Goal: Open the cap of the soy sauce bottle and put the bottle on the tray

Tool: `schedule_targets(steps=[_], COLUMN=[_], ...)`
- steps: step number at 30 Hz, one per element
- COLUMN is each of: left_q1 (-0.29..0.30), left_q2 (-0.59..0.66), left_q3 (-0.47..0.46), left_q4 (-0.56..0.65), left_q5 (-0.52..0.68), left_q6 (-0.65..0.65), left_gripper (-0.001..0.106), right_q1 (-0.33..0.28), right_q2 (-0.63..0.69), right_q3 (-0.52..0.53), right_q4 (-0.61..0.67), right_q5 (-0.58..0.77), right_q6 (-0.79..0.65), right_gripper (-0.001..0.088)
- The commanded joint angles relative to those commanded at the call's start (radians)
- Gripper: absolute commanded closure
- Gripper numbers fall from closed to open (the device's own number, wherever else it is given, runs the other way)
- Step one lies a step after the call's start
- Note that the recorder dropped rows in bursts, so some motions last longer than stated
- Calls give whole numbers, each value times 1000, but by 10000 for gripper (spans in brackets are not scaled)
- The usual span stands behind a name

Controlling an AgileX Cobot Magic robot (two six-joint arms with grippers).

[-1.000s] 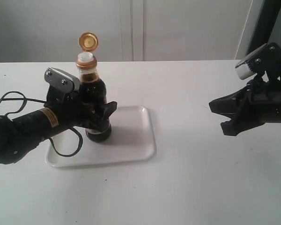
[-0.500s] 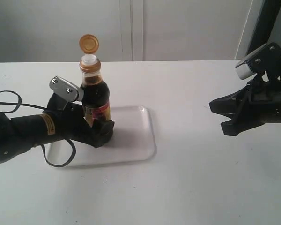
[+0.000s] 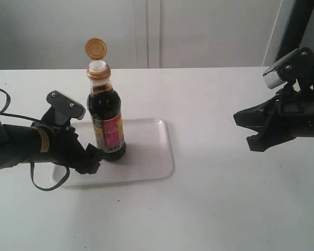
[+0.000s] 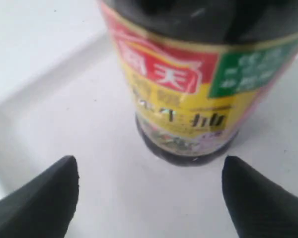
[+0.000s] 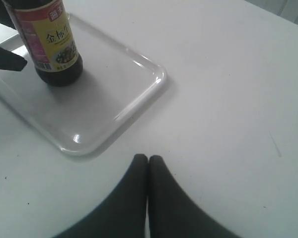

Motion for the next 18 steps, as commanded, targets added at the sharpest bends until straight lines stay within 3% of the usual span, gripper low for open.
schedule_targets(steps=[5,8,13,18], left_q1=[0,0,0,0], left_q2=[-65,-110,-196,-265], left_q3=[0,0,-4,-15], left_q4=[0,0,0,8], left_q5=[177,281,454,665], left_q6=[6,6,19,181], left_gripper=[284,398,709,1052], right_q1=[0,0,5,34], right_q2=[0,0,0,0], right_q3=[0,0,0,0], right_q4=[0,0,0,0], right_q5=[-2,-19,-63,0], right_q6=[0,21,65,126], right_gripper=[868,868,868,868])
